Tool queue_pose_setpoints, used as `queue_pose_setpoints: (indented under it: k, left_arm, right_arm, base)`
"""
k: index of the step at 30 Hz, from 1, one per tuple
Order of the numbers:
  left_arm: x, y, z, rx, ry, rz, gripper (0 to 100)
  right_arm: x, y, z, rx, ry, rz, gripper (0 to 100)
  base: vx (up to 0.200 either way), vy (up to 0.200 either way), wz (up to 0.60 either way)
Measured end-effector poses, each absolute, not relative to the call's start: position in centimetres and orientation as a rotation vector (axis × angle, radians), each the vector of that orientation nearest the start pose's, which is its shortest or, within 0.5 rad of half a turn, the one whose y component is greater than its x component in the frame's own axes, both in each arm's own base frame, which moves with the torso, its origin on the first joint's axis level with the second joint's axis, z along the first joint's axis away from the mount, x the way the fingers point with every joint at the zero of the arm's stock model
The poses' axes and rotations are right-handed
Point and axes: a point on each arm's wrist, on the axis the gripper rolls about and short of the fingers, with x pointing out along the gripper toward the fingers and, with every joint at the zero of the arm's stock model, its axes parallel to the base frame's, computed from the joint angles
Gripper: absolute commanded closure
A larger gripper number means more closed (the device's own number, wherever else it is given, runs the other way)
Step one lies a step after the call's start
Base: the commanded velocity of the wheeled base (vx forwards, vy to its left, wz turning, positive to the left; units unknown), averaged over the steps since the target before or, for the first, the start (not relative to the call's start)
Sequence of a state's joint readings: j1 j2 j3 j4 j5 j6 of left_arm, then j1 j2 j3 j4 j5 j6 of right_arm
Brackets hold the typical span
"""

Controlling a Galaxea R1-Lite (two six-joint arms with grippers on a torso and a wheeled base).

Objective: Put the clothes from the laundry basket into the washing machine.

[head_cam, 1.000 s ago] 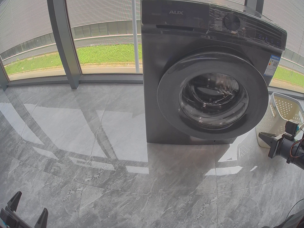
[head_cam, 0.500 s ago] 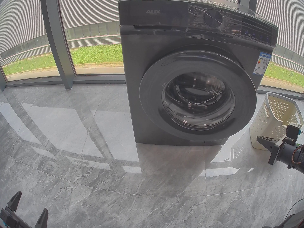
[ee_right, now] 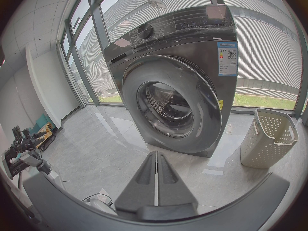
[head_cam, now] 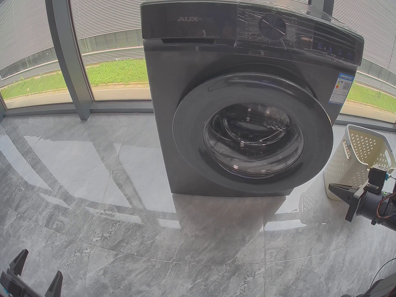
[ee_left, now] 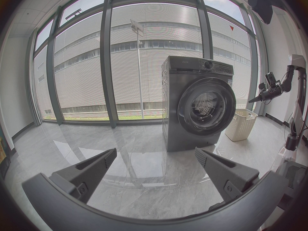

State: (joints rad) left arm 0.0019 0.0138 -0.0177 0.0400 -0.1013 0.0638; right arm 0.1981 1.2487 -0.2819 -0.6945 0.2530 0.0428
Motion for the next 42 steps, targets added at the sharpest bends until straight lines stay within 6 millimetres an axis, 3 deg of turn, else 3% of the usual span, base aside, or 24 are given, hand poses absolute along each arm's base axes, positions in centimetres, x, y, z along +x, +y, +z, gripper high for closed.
queue_pose_setpoints:
  k: [7, 16, 29, 34, 42]
  left_arm:
    - [-2.3, -0.2, 7.7, 0.061, 0.034, -0.102, 0]
    - [-2.3, -0.2, 7.7, 0.059, 0.034, -0.102, 0]
    - [-2.3, -0.2, 7.7, 0.061, 0.034, -0.102, 0]
    - [-2.3, -0.2, 7.7, 0.061, 0.034, -0.102, 0]
    - [-2.3, -0.2, 7.7, 0.061, 0.034, -0.102, 0]
  right_arm:
    - [16.2, 3.8, 15.7, 0.050, 0.280, 0.437, 100]
    - [16.6, 3.8, 15.8, 0.053, 0.277, 0.424, 100]
    - [19.4, 2.8, 16.8, 0.091, 0.201, 0.268, 100]
    - [19.3, 2.7, 15.7, 0.089, 0.239, 0.258, 100]
    - [17.4, 3.3, 13.5, 0.051, 0.344, 0.322, 100]
  base:
    - [0.114, 0.000, 0.00]
    - [0.000, -0.200, 0.00]
    - [0.000, -0.046, 0.00]
    - [0.000, 0.000, 0.00]
    - [0.000, 0.000, 0.00]
